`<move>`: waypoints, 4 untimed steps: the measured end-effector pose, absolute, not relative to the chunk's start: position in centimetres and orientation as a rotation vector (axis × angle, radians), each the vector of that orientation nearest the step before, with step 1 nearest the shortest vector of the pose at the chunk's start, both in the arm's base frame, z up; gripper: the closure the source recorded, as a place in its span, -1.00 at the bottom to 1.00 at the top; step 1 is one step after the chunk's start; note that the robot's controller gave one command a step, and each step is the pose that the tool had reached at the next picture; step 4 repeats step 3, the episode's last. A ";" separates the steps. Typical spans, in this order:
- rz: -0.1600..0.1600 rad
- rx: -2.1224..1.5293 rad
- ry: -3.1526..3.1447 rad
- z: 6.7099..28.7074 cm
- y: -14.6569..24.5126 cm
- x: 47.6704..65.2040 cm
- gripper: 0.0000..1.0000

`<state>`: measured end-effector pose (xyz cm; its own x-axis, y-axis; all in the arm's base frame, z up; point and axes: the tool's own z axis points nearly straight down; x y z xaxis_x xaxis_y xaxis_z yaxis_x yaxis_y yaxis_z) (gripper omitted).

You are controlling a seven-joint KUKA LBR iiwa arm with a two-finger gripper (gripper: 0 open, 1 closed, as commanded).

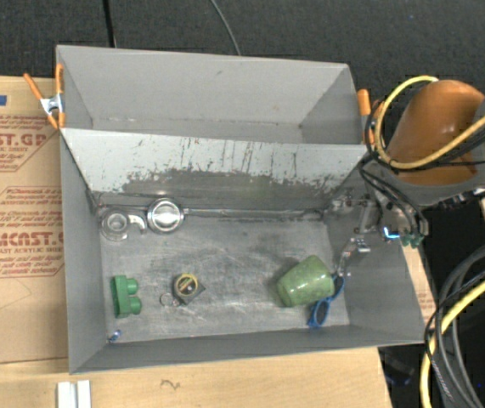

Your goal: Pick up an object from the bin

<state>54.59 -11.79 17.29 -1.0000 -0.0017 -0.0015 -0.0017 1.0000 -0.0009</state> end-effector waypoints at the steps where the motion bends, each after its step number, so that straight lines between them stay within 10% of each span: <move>1: 0.000 0.040 3.136 8.0 -10.7 48.7 -1.00; 2: 0.001 0.040 3.141 7.8 -10.7 48.5 1.00; 3: -0.004 -0.034 3.132 22.2 -12.0 48.5 1.00; 4: -0.004 -0.034 3.132 22.2 -12.0 48.5 1.00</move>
Offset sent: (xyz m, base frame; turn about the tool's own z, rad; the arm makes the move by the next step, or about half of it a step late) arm -0.0662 0.0098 -0.1029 0.0300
